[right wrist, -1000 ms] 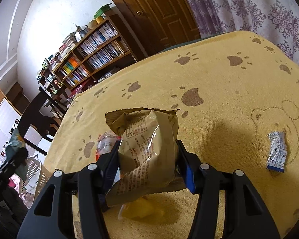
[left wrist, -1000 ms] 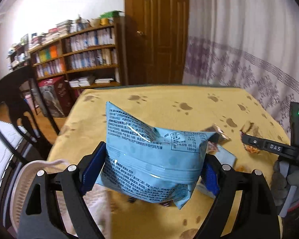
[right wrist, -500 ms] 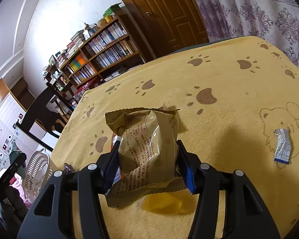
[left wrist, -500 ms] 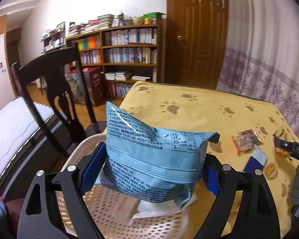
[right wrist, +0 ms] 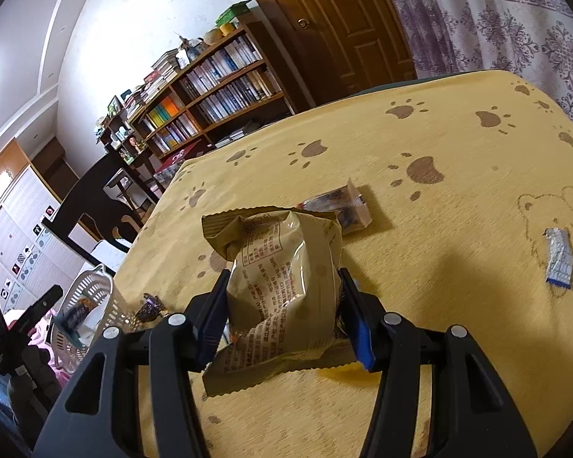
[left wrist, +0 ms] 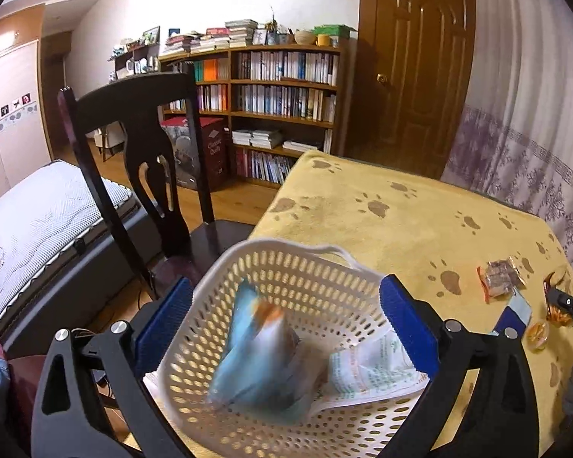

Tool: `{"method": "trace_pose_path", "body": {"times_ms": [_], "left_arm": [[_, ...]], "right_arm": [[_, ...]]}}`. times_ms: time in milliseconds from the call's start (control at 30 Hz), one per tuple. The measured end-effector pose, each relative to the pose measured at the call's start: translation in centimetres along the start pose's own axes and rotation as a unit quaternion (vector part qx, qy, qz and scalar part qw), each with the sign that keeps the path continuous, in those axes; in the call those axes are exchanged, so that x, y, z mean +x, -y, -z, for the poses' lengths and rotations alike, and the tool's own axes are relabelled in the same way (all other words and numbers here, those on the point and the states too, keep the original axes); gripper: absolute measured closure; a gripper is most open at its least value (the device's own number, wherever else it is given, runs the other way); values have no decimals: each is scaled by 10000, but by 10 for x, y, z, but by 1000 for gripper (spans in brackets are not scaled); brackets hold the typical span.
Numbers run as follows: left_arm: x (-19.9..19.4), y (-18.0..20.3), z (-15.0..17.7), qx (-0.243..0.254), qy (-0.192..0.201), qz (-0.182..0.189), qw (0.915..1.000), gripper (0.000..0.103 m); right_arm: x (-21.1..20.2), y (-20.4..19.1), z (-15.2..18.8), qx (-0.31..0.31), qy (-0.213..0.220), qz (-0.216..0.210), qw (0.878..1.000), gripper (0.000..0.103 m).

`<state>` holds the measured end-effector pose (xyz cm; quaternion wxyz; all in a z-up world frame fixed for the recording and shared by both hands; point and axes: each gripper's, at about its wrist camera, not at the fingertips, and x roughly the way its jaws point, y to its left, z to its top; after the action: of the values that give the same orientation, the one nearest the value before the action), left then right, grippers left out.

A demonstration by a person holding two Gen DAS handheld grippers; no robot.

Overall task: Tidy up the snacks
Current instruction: 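Carry the light blue bag into the basket and open the left gripper, then carry the brown paper bag into the basket and open the right gripper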

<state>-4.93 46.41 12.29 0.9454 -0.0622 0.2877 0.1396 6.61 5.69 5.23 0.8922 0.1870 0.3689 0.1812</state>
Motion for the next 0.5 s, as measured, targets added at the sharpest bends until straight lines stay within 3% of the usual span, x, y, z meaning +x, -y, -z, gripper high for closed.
{"method": "trace_pose_path", "body": {"times_ms": [267,500], "left_arm": [[-18,-14,-3,-28,300,-90,9995,3],[-29,-26,-5,64,509,-334,9981,3]], "right_arm": [[-5,-25,8,-123,-16,-194,9997,48],[-4,-86,10,-589,-44,-525,9969,48]]}}
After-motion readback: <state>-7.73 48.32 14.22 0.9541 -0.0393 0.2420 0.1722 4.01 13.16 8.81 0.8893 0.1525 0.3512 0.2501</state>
